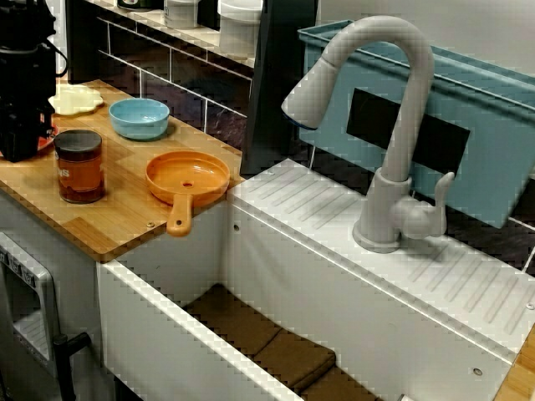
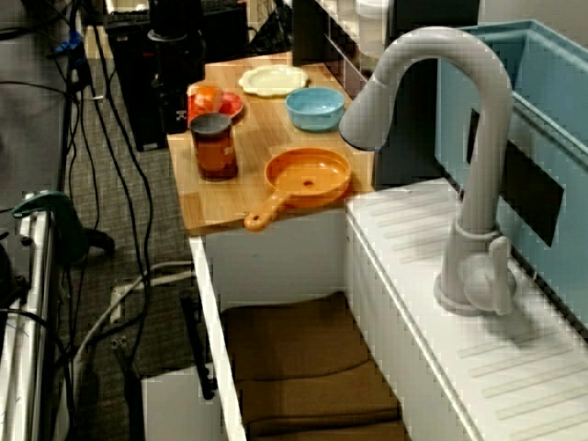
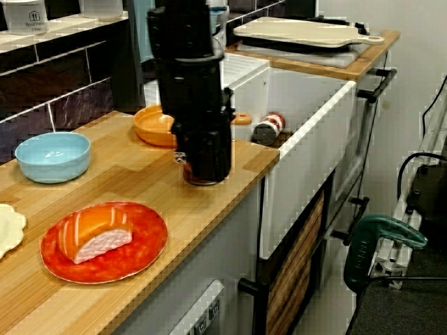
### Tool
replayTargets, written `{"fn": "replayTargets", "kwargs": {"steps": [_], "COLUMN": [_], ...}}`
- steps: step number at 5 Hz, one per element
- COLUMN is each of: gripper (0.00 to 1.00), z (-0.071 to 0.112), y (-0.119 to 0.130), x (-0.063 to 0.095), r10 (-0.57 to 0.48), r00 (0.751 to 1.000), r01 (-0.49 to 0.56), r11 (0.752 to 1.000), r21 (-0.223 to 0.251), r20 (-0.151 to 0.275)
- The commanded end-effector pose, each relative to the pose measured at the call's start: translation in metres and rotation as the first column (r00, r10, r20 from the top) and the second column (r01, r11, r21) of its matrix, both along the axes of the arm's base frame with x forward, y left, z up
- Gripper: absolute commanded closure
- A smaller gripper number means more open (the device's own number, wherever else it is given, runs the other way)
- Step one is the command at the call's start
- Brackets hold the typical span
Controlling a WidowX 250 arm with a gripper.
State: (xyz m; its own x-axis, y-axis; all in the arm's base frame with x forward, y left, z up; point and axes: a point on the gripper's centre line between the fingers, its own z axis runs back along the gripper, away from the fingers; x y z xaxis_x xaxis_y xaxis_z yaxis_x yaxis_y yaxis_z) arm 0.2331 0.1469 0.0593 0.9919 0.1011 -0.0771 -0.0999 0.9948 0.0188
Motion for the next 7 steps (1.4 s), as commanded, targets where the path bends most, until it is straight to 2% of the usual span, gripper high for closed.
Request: {"fn": "replayTargets", "kwargs": {"steps": [1, 2, 5, 7], "gripper": [1.00, 1.00, 1.00, 1.00], "z": [0.018, 0.015, -0.003, 0.001], "y": [-0.008, -0.010, -0.031, -0.047], "x": [-0.002, 0.002, 0.039, 0.049], "r10": [-0.018, -0.005, 0.034, 0.029], "r00": [0.997, 0.996, 0.995, 0.997], "r01": [0.017, 0.003, -0.036, -0.029], "r11": [1.000, 1.000, 0.999, 1.000], "r21": [0.023, 0.021, 0.014, -0.003], "r20": [0.077, 0.085, 0.097, 0.074]}}
